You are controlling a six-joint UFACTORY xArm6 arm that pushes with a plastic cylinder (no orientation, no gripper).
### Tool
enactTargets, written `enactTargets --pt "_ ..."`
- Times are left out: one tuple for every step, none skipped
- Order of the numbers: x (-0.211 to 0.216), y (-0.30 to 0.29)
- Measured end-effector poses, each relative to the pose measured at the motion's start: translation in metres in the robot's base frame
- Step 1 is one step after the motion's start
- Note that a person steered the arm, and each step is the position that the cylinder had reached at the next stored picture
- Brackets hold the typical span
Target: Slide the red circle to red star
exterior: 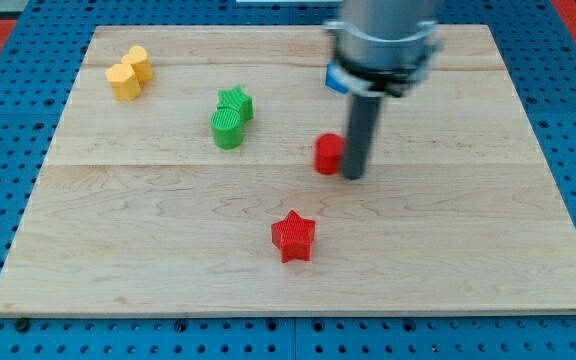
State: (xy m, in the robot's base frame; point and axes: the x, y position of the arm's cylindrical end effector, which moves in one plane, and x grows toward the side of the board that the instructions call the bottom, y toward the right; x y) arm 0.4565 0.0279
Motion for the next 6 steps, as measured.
enactTargets --pt "-0.040 0.029" --pt "-0.087 0.018" --pt "-0.056 -0.044" --pt "-0.010 -0.051" --pt "0.013 -0.054" --pt "0.000 -0.061"
